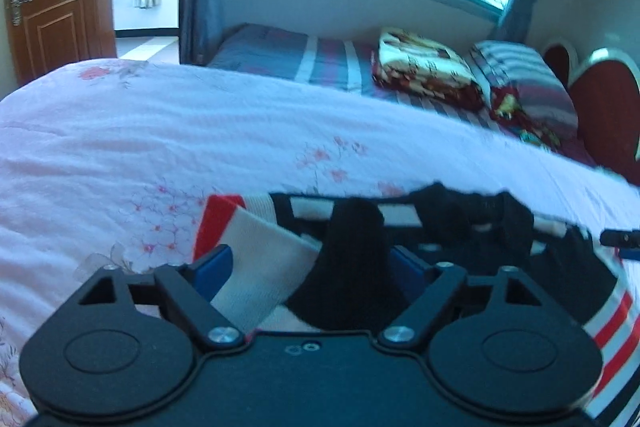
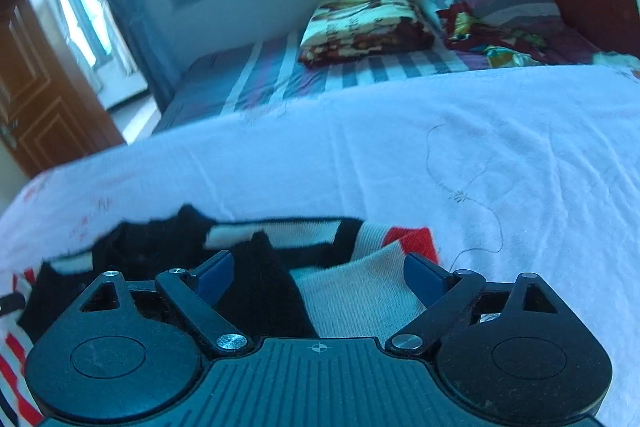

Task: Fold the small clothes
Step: 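Carry the hem over the body toward the collar with both grippers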

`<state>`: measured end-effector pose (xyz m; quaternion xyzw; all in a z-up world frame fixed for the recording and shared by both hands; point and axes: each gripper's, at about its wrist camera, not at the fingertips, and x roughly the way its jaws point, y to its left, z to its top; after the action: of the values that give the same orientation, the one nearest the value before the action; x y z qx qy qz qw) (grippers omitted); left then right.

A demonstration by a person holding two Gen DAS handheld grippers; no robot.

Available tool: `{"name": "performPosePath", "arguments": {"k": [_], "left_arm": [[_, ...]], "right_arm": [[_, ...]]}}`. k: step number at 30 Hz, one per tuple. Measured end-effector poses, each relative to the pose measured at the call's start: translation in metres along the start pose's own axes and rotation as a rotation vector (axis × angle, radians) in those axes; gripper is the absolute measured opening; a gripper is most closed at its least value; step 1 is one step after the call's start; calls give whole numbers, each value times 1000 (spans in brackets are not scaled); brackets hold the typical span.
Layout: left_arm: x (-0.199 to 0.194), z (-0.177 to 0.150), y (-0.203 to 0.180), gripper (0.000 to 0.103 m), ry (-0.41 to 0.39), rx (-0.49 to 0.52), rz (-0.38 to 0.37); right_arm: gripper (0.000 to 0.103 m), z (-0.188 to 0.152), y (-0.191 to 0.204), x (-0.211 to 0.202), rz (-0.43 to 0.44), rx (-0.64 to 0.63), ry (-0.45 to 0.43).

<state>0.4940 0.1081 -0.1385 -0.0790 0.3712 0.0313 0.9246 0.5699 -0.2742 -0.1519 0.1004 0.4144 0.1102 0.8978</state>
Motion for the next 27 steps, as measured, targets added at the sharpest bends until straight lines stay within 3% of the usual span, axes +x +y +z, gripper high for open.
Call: {"name": "performPosePath", "arguments": {"k": [2, 4, 6, 7, 8, 9, 13, 18, 21, 23, 27], "left_arm": [[8, -4, 1, 63, 39, -5, -17], [11, -7, 1, 55, 42, -5, -16], [12, -8, 1, 35, 41, 1, -7], [11, -9, 0, 17, 43, 5, -8], [10, -10, -2, 6, 47, 15, -10], [9, -11, -5, 5, 42, 28, -16], [3, -14, -13, 5, 7, 67, -35], [-1, -8, -7, 4, -59, 19, 0], [1, -6, -3, 4, -61, 3, 5], [3, -6, -3, 4, -50, 1, -2], [5, -6, 0, 4, -75, -15, 28]], "right_arm": [[86, -8, 5, 6, 5, -30, 14], [66, -13, 10, 10, 5, -57, 28], [56, -17, 16, 12, 2, -97, 29], [48, -18, 19, 12, -1, -115, 27], [42, -19, 21, 12, 2, -133, 21], [22, -21, 23, 12, 5, -144, 25], [4, -21, 27, 14, 8, -149, 3], [3, -11, 29, 7, -36, -144, -110], [2, -7, 30, 8, -51, -146, -132], [2, -4, 25, 11, -14, -109, -101], [0, -1, 18, 13, -115, -124, -128]]}}
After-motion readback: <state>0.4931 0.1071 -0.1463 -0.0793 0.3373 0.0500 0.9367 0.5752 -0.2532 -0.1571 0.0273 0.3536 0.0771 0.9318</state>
